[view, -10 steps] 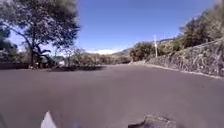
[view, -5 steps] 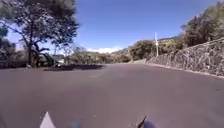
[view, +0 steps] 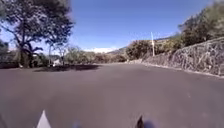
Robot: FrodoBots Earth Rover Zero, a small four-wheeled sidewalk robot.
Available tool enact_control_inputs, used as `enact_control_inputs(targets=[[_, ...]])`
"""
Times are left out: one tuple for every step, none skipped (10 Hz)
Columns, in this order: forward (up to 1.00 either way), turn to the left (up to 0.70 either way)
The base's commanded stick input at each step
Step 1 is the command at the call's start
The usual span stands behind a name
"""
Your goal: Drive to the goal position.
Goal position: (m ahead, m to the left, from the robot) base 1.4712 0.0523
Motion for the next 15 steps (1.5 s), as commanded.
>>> enact_control_inputs(targets=[[0.85, -0.07], [0.85, 0.00], [0.85, 0.00], [0.85, 0.00], [0.85, 0.00], [0.85, 0.00], [0.85, 0.00], [0.85, 0.00], [0.85, 0.00], [0.85, 0.00], [0.85, 0.00], [0.85, 0.00], [0.85, 0.00], [0.85, 0.00], [0.85, 0.00]])
